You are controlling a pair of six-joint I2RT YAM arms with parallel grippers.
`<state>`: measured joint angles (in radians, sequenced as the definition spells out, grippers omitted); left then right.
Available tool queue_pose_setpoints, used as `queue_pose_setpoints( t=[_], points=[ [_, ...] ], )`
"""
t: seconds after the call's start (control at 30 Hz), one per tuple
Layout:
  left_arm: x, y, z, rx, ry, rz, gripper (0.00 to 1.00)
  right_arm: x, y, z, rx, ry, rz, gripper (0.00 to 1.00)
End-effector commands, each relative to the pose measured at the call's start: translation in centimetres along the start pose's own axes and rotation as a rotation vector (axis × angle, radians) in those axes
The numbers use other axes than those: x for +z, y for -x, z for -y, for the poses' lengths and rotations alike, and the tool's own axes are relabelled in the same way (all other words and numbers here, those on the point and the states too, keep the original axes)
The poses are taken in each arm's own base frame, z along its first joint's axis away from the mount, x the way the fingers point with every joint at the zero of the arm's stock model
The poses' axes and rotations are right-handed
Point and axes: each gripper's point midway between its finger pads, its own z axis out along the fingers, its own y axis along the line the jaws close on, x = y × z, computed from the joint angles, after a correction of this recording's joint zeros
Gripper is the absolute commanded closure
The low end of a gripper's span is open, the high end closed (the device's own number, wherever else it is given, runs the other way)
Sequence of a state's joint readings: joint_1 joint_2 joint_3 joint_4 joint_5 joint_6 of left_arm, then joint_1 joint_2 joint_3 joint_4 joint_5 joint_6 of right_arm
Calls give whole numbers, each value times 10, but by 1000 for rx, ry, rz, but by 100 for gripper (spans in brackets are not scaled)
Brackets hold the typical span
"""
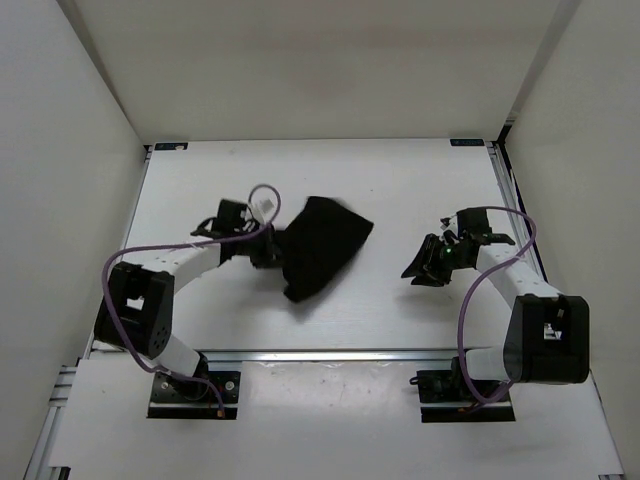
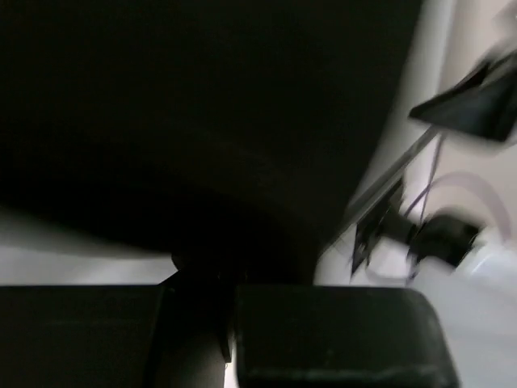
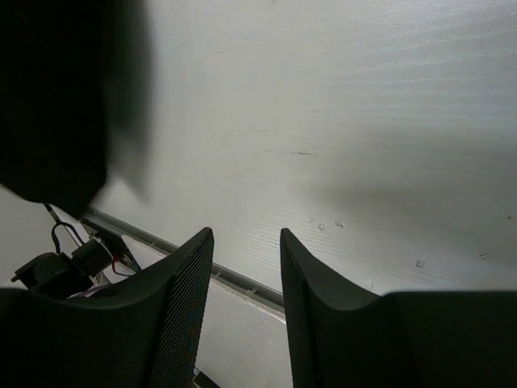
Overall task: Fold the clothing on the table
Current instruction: Flatten the skirt out
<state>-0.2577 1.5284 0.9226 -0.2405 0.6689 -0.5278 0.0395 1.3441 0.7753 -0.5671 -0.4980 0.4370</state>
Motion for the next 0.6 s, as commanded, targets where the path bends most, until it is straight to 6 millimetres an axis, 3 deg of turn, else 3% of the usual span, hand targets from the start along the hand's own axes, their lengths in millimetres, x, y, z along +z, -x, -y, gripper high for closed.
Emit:
queue_pose_setpoints(
  t=[0.0, 0.1, 0.37, 0.5, 0.57],
  points=[
    [-2, -43, 7, 23, -35, -56, 93, -1, 4, -4, -21, 18, 3, 56],
    [-3, -59, -4, -5, -18, -89, 97, 1, 5, -2, -19, 11, -6, 56],
    [-3, -24, -5, 42, 56, -31, 97, 4, 8, -8, -38, 18, -11, 56],
    [11, -20, -3, 80, 88, -74, 99, 1, 8, -11, -50, 40, -6, 56],
    [19, -23, -2, 71, 101, -113, 100, -2, 12, -22, -65, 75, -20, 57]
  ],
)
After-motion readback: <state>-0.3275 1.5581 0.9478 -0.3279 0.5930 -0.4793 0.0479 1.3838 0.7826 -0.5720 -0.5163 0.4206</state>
